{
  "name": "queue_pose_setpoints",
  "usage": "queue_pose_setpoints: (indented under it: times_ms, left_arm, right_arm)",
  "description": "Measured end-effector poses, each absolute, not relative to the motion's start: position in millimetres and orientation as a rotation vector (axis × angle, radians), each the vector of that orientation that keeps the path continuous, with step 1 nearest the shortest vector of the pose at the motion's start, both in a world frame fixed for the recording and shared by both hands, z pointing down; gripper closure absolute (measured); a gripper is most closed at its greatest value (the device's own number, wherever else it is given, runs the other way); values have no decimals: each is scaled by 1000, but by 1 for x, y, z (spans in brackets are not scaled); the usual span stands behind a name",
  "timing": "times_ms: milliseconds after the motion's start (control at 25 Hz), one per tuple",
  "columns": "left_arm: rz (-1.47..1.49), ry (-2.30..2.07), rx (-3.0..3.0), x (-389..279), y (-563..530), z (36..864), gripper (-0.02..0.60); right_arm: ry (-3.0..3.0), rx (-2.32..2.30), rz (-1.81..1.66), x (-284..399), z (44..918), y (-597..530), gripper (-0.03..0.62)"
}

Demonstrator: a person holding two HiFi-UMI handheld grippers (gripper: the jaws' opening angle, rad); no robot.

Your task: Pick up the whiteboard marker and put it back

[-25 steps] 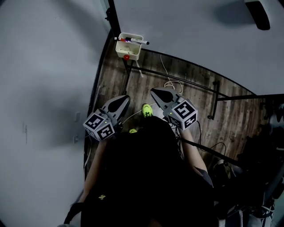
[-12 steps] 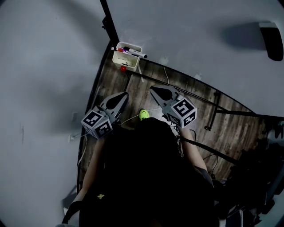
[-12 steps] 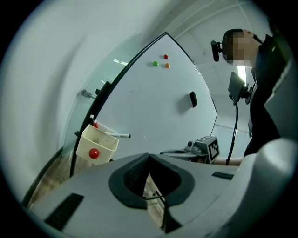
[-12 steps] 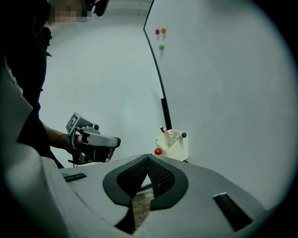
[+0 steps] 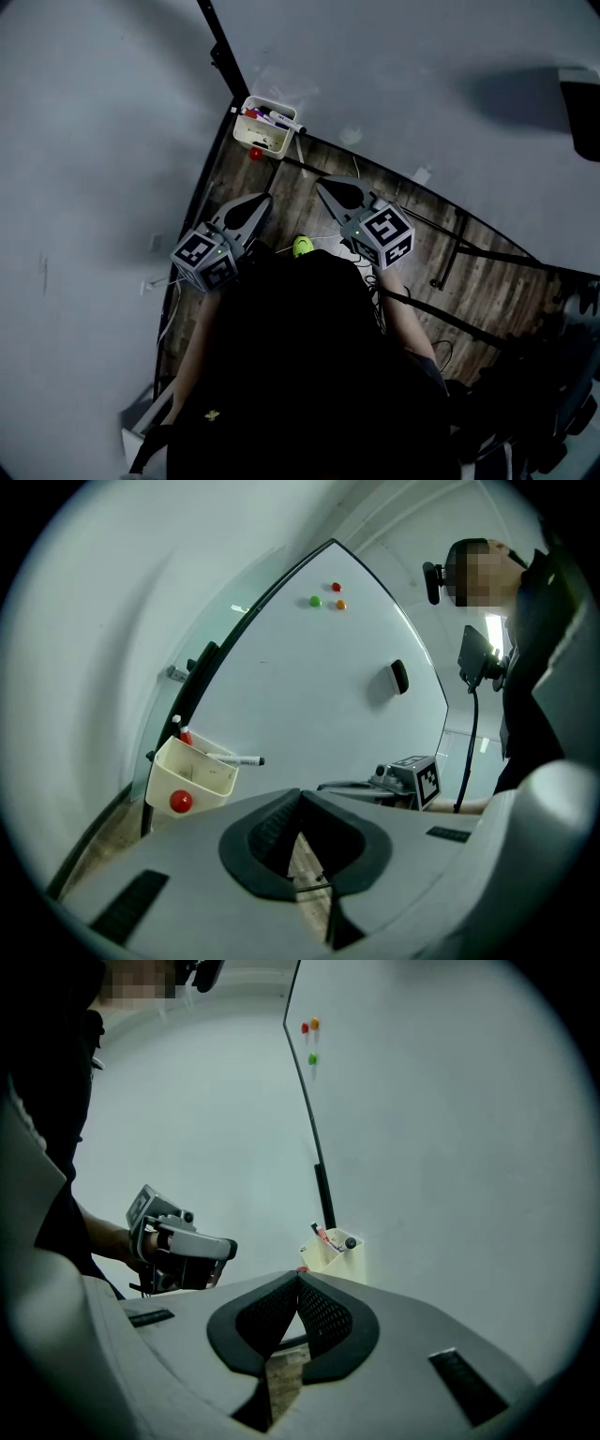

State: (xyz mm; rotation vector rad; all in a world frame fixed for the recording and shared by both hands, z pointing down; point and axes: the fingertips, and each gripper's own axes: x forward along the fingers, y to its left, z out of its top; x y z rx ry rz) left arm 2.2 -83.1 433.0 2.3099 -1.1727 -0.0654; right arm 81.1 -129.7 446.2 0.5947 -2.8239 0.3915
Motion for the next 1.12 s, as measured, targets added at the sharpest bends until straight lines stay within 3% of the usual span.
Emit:
queue_pose_setpoints:
  times_ms: [400,1120]
  left_arm:
    - [-53,-1155,2315,12,-91,432,563]
    - [-38,-1045,2353,-20,-125,436,561]
  right_arm:
    - [-2842,621,374,78,441,-146,591]
    - [-2776,748,371,41,446,-195,487]
